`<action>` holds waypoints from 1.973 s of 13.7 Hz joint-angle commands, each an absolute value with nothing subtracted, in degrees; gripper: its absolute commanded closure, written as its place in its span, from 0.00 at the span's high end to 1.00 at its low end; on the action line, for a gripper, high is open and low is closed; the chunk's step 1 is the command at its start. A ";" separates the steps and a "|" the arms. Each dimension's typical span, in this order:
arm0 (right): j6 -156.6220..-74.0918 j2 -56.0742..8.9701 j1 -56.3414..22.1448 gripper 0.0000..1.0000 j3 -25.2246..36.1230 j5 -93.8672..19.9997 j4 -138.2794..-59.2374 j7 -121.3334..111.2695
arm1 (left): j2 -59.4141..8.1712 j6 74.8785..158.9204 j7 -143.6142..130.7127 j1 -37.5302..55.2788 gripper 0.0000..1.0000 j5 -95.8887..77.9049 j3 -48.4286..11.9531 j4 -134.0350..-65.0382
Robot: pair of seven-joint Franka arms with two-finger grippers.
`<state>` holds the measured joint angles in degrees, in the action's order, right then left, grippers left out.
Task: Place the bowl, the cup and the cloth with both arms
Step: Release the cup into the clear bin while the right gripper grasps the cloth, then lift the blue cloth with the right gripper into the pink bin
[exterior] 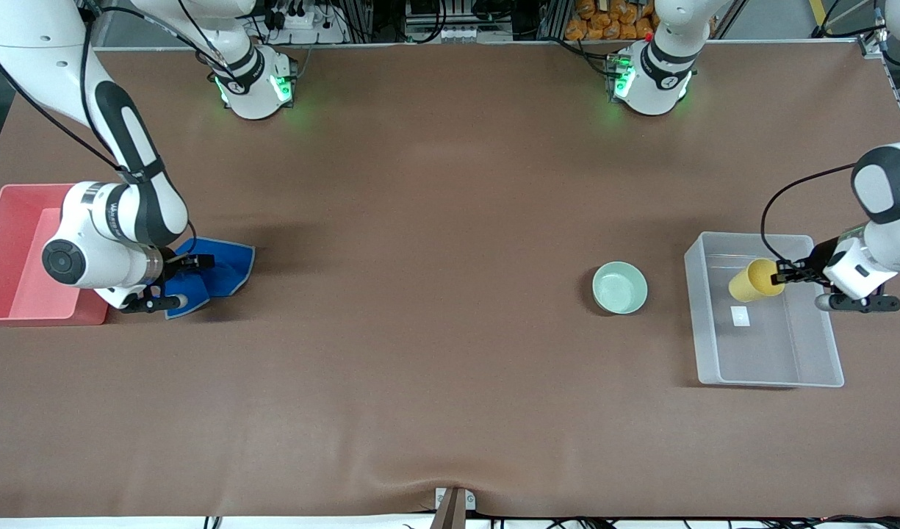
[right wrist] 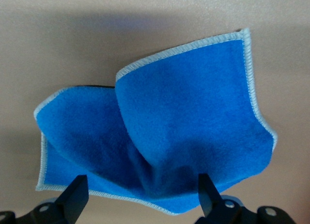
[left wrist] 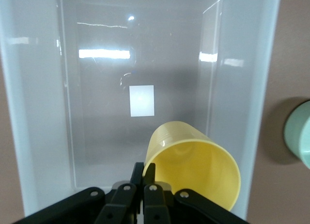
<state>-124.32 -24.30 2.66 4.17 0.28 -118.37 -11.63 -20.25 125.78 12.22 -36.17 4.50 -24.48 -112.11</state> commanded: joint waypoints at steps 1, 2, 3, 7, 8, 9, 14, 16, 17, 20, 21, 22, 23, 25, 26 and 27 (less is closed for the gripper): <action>-125.95 -22.59 3.60 0.87 3.78 1.06 -120.94 -11.95 | -22.76 126.39 12.57 -36.83 0.00 9.04 -25.31 -111.97; -125.95 -22.94 3.60 0.68 3.78 1.14 -120.94 -11.95 | -22.85 126.47 12.66 -37.00 0.00 9.49 -25.31 -112.67; -125.95 -23.20 3.69 0.52 3.78 1.06 -120.94 -11.95 | -22.85 126.47 12.66 -37.00 0.00 9.49 -25.31 -113.46; -125.86 -23.29 4.04 0.00 3.78 1.05 -120.85 -11.87 | -23.38 129.97 12.66 -37.09 0.00 9.58 -25.31 -117.15; -125.86 -23.29 4.04 0.00 3.78 1.05 -120.85 -11.87 | -23.47 131.99 12.66 -37.09 0.06 9.67 -25.23 -118.38; -125.86 -23.29 4.13 0.00 3.78 1.05 -120.85 -11.87 | -23.73 132.88 12.66 -37.09 0.20 9.67 -25.22 -118.56; -125.07 -22.15 4.04 0.00 3.78 1.05 -120.50 -11.87 | -21.81 132.81 12.66 -37.18 1.00 9.58 -25.31 -117.95; -123.85 -20.57 4.04 0.00 3.78 1.05 -120.15 -11.95 | -17.17 131.93 12.74 -37.18 1.00 9.41 -25.75 -117.42; -122.88 -19.70 4.04 0.00 3.78 1.05 -119.71 -11.95 | -14.09 130.36 12.74 -37.00 1.00 8.97 -26.10 -116.99; -119.28 -16.45 3.87 0.00 3.78 1.05 -119.62 -11.95 | -5.91 124.30 12.04 -36.91 1.00 8.61 -30.22 -114.10; -117.61 -14.87 3.87 0.00 3.78 1.05 -119.62 -11.95 | -4.06 121.49 11.95 -37.00 1.00 8.44 -31.54 -112.25; -115.86 -13.11 3.78 0.00 3.78 1.05 -119.62 -11.95 | -2.56 118.07 11.87 -36.91 1.00 7.13 -32.86 -109.54; -114.53 -11.44 3.78 0.00 3.78 1.05 -119.62 -12.04 | -1.77 113.77 11.52 -36.91 1.00 5.55 -34.09 -105.68; -112.33 -8.19 3.87 0.00 3.78 1.05 -119.53 -12.04 | -2.37 101.57 10.46 -36.74 1.00 4.57 -35.24 -95.06; -111.54 -6.52 3.87 0.00 3.78 1.05 -119.36 -12.04 | -2.55 97.77 10.46 -36.39 1.00 4.57 -35.33 -90.92; -110.58 -5.29 3.87 0.00 3.78 1.05 -118.75 -12.13 | -2.64 95.99 10.37 -35.86 1.00 4.66 -35.59 -88.18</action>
